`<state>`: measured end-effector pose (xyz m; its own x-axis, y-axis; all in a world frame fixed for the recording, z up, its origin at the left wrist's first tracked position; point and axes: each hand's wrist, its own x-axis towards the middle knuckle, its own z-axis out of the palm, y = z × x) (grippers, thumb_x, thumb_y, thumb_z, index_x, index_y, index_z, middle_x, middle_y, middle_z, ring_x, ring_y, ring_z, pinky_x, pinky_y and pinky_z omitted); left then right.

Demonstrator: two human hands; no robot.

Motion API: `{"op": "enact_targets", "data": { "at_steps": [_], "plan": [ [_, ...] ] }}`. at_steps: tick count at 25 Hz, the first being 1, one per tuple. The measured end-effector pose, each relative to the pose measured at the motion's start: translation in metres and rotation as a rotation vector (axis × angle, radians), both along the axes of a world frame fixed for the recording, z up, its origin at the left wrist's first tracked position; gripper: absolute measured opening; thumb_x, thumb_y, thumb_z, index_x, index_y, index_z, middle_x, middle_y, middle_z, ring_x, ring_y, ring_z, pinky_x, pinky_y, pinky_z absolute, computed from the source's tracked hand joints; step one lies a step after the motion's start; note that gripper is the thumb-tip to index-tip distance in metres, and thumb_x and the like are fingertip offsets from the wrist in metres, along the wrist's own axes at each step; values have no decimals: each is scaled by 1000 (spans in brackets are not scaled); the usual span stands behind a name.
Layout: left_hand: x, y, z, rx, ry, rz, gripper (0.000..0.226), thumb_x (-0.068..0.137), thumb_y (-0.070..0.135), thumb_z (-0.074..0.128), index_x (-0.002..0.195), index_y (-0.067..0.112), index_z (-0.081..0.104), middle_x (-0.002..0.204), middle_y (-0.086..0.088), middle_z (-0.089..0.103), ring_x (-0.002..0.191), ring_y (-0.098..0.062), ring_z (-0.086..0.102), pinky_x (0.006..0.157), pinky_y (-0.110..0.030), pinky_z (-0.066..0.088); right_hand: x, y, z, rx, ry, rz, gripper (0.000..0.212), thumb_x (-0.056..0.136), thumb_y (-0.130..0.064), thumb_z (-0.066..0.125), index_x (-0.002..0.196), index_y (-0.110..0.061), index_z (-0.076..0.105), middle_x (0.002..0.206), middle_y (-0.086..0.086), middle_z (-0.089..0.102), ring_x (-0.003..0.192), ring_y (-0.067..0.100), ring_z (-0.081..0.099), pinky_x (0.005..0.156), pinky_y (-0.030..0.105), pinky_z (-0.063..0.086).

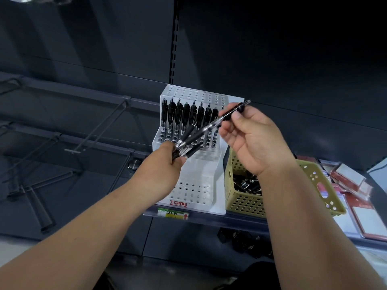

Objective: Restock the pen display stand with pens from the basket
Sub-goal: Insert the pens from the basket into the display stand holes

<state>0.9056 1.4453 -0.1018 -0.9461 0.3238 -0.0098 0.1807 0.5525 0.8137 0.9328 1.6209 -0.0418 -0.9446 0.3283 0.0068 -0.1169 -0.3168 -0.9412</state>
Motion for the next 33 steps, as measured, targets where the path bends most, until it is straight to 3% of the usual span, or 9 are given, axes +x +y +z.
{"op": "enact_targets", "data": {
  "at_steps": [5,9,11,15,19,25,29,31,33],
  "plan": [
    [-13,-6,1,219,-158,91,14,99,27,48,99,13,49,94,-14,63,68,-18,50,56,-29,40,-23,13,0,362,21,-365,18,98,-12,54,108,-24,65,97,-3,66,83,4,60,73,22,53],
    [-21,-8,1,313,-232,134,16,99,28,48,109,15,51,87,-1,61,65,-12,51,54,-25,40,-43,11,-7,650,18,-407,21,97,-13,54,113,-22,63,96,-5,64,86,5,59,86,28,55],
    [-24,-8,0,330,-236,131,18,99,29,48,110,16,51,87,0,61,65,-12,51,55,-26,40,-52,11,-16,749,-1,-415,24,97,-14,54,119,-18,63,97,-5,64,88,6,60,86,25,54],
    [-30,-8,-2,339,-242,126,21,98,30,49,113,16,50,86,2,61,65,-10,52,57,-26,40,-62,16,-33,803,-51,-397,31,97,-15,55,128,-15,59,100,-7,64,92,6,61,76,9,45],
    [-32,-6,-4,323,-247,106,17,98,30,48,111,18,51,87,4,61,66,-9,53,59,-26,40,-67,13,-48,817,-118,-358,33,97,-16,57,129,-17,57,97,-10,60,91,6,59,78,15,44],
    [-32,-5,-5,332,-267,96,11,98,29,48,105,21,52,87,3,61,65,-9,52,56,-24,40,-71,9,-60,902,-194,-388,3,96,-21,59,99,-20,60,79,-12,56,68,3,54,60,16,44],
    [-29,-5,-3,421,-360,117,7,97,24,52,99,18,56,84,0,61,62,-11,50,51,-23,40,-71,9,-60,947,-208,-380,8,96,-22,58,93,-16,61,70,-9,54,59,7,49,58,25,44],
    [-27,-6,-1,474,-432,141,4,95,19,55,96,17,58,82,-1,62,61,-12,50,48,-22,40,-70,8,-57,924,-227,-363,8,96,-21,59,99,-16,63,76,-10,57,64,7,52,61,27,44],
    [-22,-6,1,529,-497,152,4,93,13,57,96,16,57,80,-2,63,60,-12,52,44,-21,39,-60,4,-54,859,-249,-353,18,95,-23,59,113,-19,61,95,-12,61,81,7,59,71,27,46]
  ]
}}
